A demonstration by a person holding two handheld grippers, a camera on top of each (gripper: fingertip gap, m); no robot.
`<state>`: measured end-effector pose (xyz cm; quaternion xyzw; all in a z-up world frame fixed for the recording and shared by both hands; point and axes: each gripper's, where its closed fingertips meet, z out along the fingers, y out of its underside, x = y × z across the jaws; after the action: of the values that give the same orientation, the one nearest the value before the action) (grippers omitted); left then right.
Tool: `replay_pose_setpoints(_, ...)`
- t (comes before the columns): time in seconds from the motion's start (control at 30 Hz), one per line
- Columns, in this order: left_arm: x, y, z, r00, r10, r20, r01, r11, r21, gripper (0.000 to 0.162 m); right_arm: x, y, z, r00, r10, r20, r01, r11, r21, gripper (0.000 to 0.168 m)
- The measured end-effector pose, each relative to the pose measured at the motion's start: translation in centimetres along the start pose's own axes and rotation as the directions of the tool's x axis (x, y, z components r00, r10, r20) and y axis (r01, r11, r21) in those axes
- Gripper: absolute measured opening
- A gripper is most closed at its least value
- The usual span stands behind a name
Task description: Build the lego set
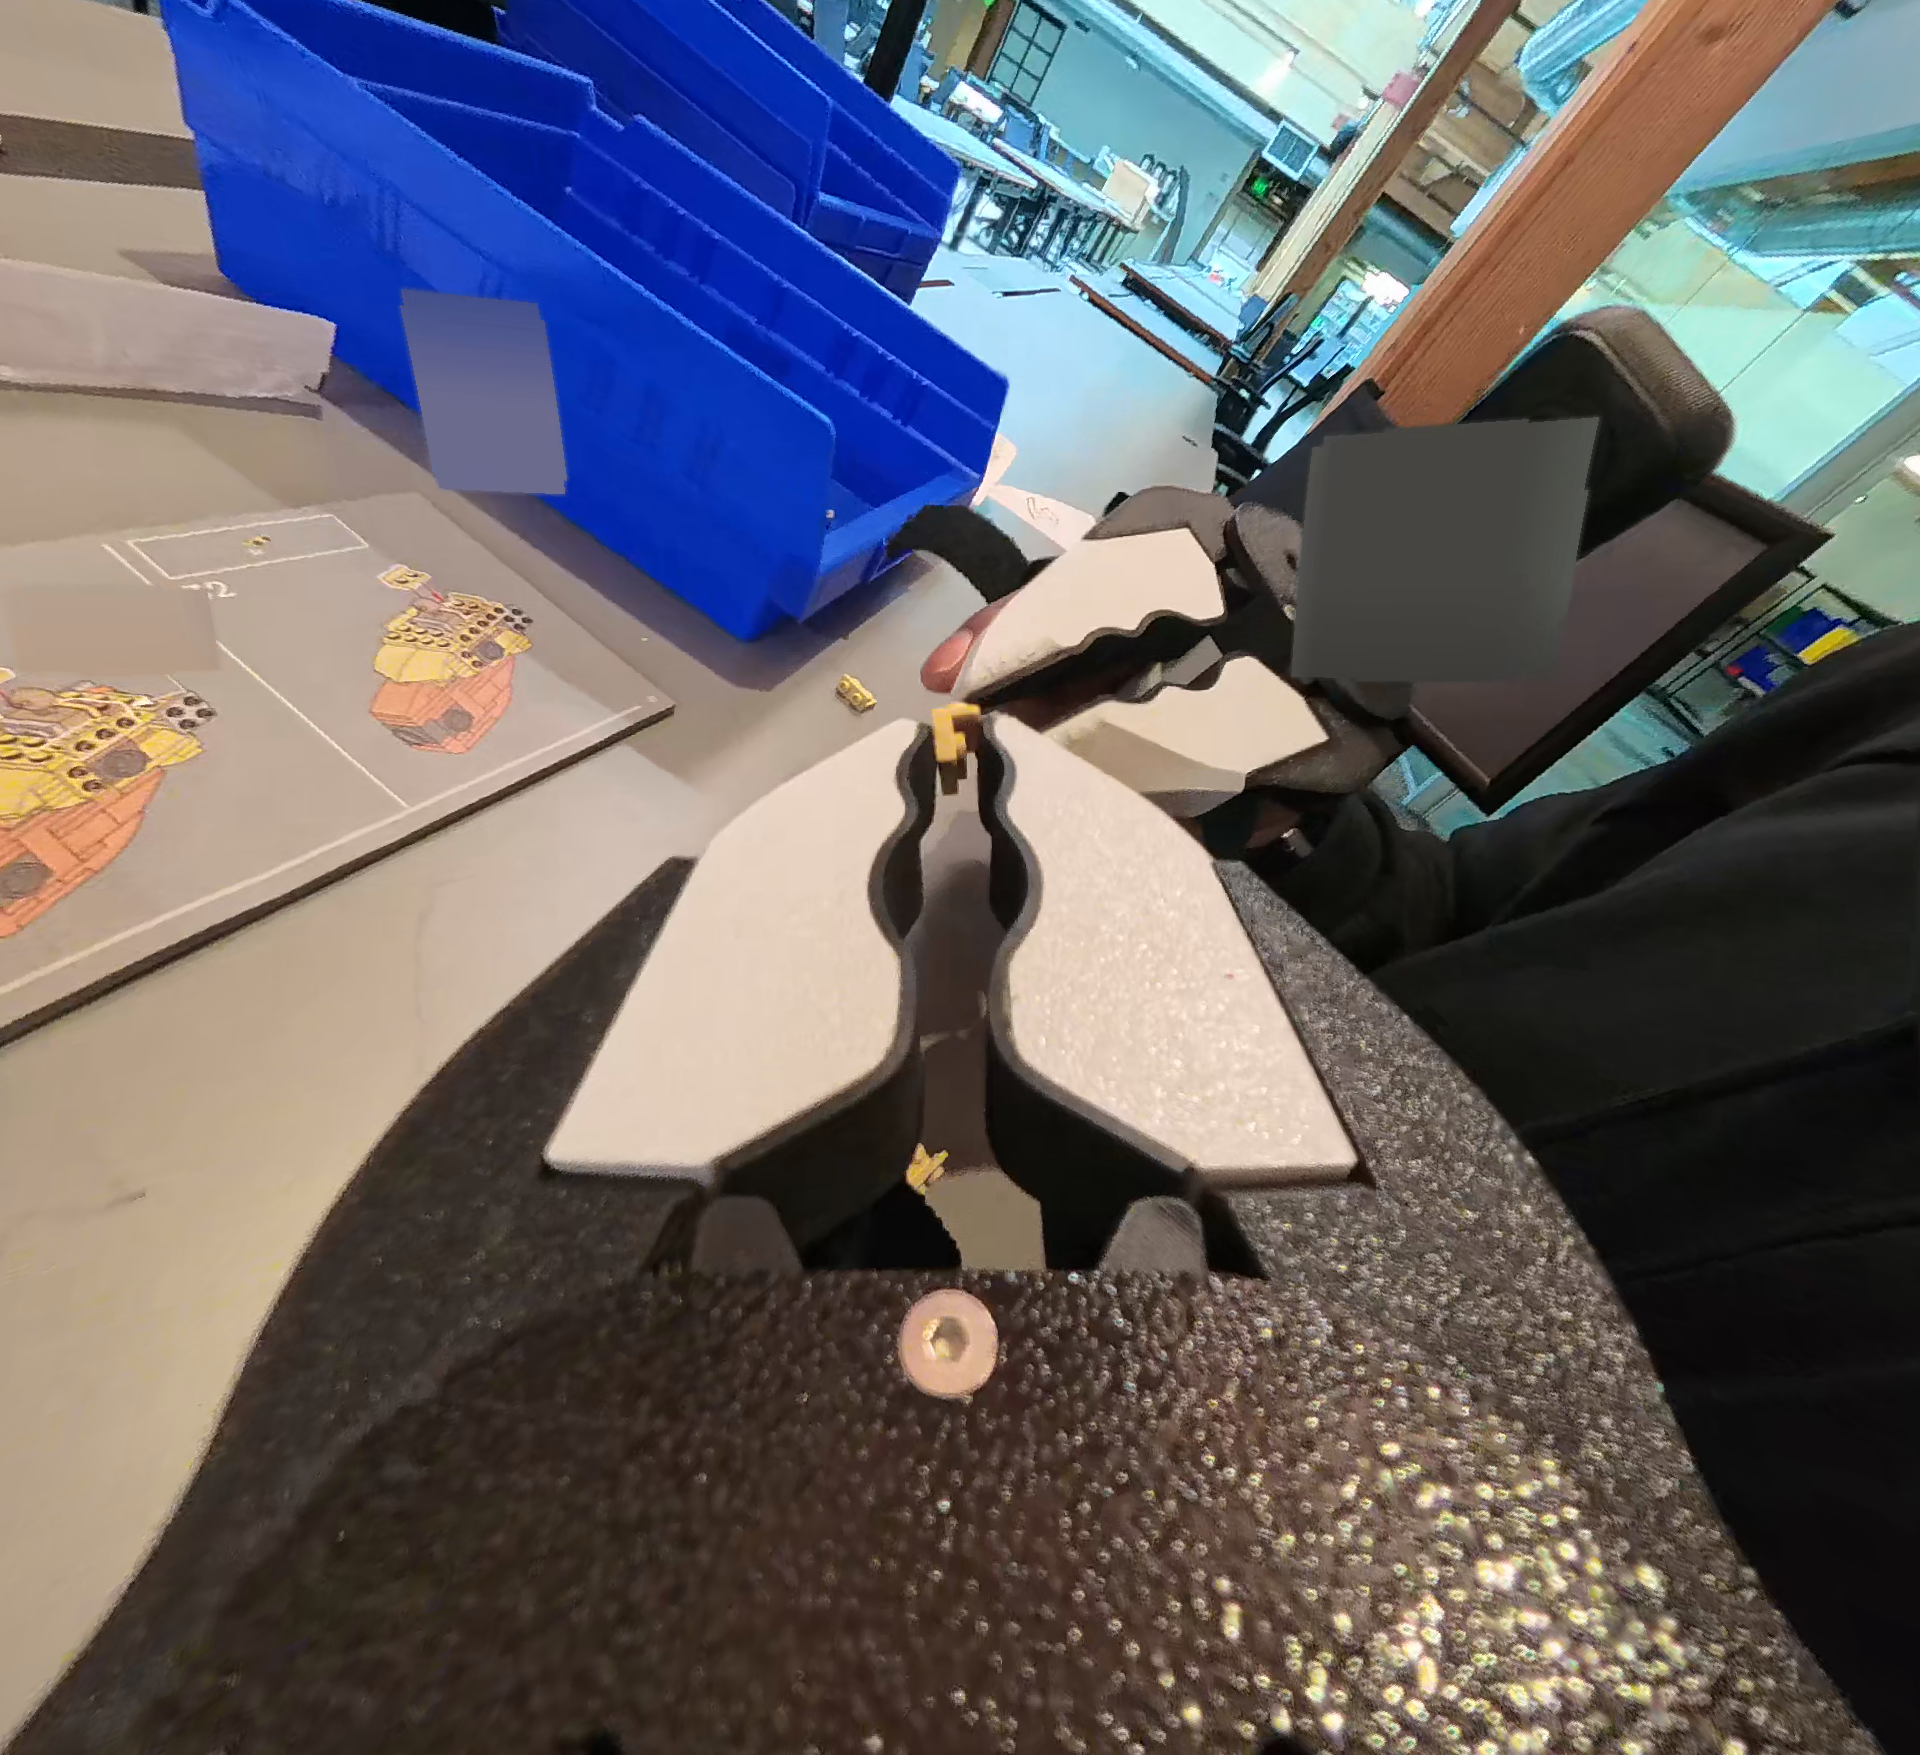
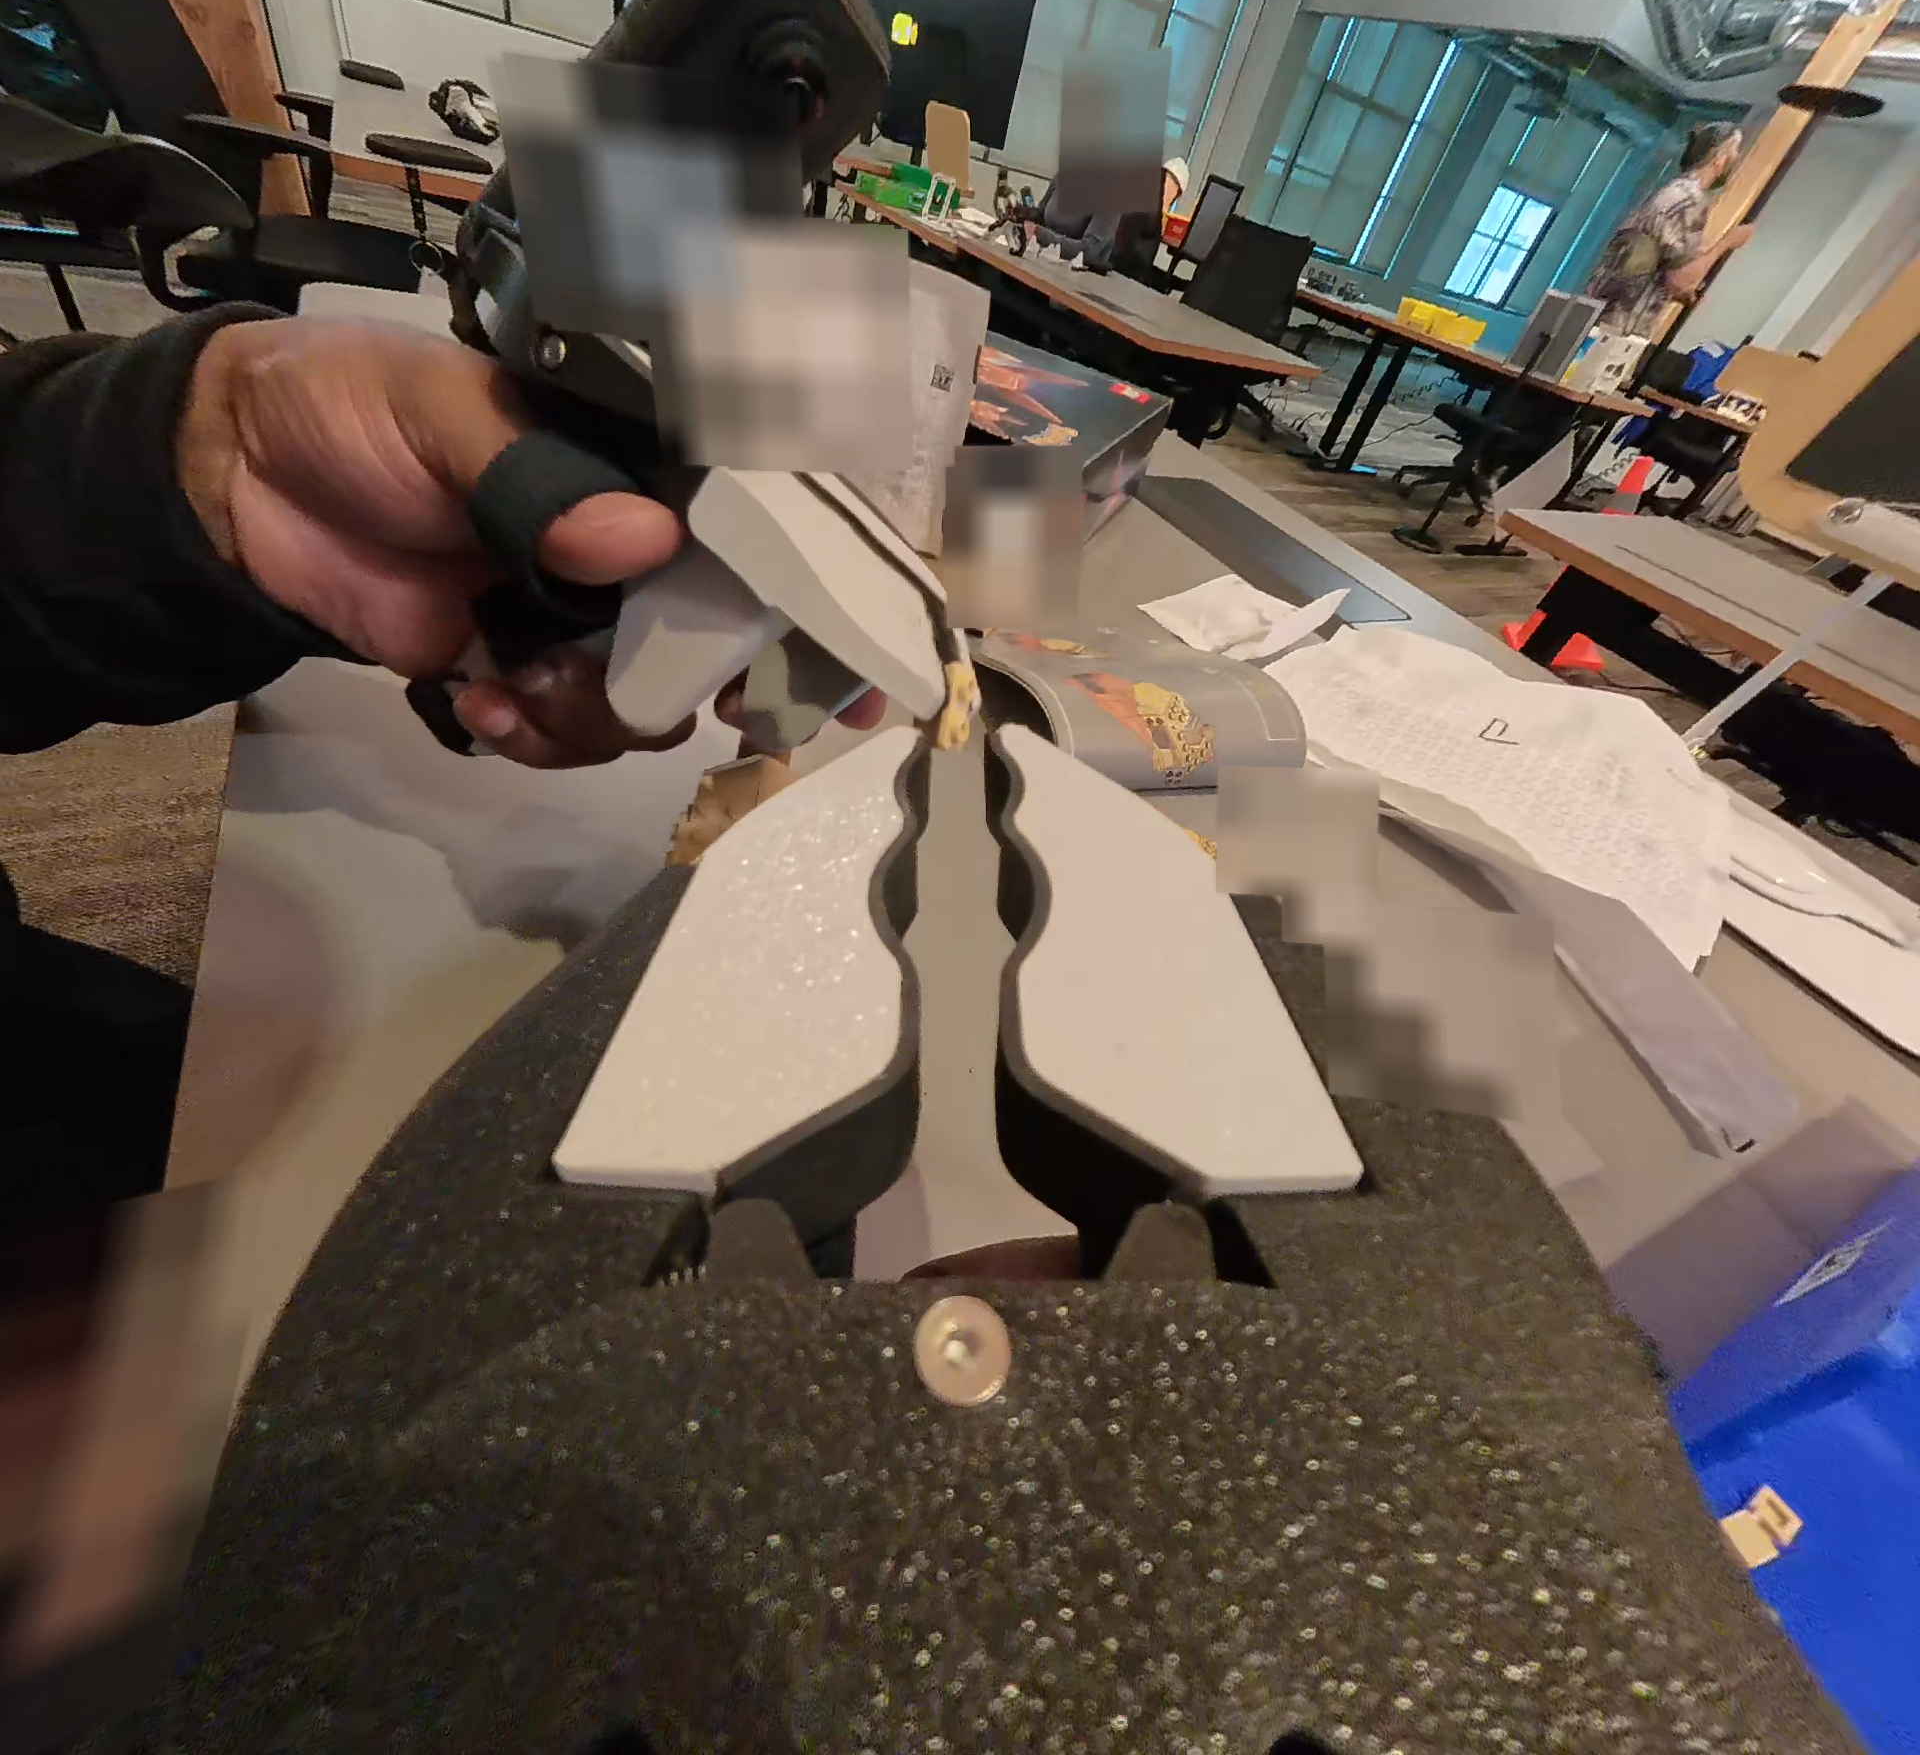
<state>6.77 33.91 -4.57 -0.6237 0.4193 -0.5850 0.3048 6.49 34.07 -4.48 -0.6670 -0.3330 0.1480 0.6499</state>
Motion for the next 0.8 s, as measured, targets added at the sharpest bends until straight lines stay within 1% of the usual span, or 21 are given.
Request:
replay_pose_setpoints(0.13,0.0,0.3,0.2,1.000,0.010,0.026,-0.010,1.000,-0.011,0.007,-0.2,0.2,0.1,0.999,-0.045,-0.011,0.044,0.999,-0.012,0.007)
replay_pose_setpoints(0.23,0.4,0.7,0.4,1.000,-0.017,0.001,0.017,1.000,-0.021,0.007,-0.4,0.5,0.0,0.998,-0.067,-0.009,0.067,0.997,-0.030,0.007)
replay_pose_setpoints(0.4,0.5,0.9,0.6,1.000,-0.027,-0.004,0.027,0.999,-0.029,0.007,-0.6,0.7,-0.2,0.998,-0.058,0.010,0.059,0.998,-0.029,0.005)
replay_pose_setpoints(0.63,1.1,0.7,0.5,0.999,0.045,-0.011,-0.046,0.998,-0.046,0.008,-0.7,0.4,-0.5,0.998,0.034,0.057,-0.034,0.999,-0.003,0.004)
replay_pose_setpoints(0.73,1.5,0.6,0.4,0.994,0.107,-0.014,-0.108,0.993,-0.050,0.009,-0.7,0.2,-0.8,0.985,0.136,0.108,-0.139,0.990,0.014,0.004)
replay_pose_setpoints(0.8,1.4,0.5,0.1,0.987,0.161,0.014,-0.160,0.986,-0.054,0.011,-0.5,0.2,-0.9,0.970,0.203,0.133,-0.207,0.978,0.017,0.004)
